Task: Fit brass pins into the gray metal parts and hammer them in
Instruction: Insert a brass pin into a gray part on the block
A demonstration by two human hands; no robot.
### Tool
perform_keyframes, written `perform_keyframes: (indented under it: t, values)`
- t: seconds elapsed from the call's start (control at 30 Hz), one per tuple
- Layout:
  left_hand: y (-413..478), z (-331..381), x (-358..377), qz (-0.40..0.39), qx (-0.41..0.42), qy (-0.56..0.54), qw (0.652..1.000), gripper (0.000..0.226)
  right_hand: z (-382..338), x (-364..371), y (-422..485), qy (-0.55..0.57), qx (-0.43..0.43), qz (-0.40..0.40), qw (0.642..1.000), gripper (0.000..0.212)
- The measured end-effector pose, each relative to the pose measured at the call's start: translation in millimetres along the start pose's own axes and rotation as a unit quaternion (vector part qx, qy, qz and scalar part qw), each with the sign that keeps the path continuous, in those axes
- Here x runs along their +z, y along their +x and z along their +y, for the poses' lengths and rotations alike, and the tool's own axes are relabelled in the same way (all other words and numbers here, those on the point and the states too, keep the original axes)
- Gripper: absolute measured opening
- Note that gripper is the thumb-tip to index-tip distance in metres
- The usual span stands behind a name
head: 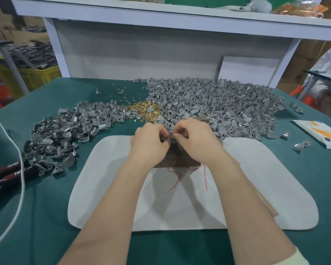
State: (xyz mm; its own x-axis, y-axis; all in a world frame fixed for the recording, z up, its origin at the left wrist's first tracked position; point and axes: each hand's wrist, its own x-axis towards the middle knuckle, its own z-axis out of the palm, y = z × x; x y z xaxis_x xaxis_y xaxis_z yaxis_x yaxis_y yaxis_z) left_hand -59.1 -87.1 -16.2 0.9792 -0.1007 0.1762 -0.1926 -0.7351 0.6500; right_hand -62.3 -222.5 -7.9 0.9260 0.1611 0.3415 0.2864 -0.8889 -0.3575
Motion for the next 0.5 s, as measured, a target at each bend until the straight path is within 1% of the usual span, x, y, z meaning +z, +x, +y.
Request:
perform_keyframes:
  t: [0.17,0.27,0.5]
  values:
    - [-0.5,0.9,-0.3,-0.002,-0.004,-0.007,1.000,0.005,-1.6,-1.2,-0.4,-0.002,0.006,-0.007,1.000,0.010]
    - [-1.0,1.6,-0.3,0.000,-0.004,-0.012,1.000,0.010,-1.4,0.1,0.0,0.004,0.011,-0.010,1.000,0.013]
    - [-1.3,0.0,0.4,0.008,0.004,-0.016,1.000,0.010,-1.2,4.3,0.5,0.015,0.037,-0.005,0.999,0.011]
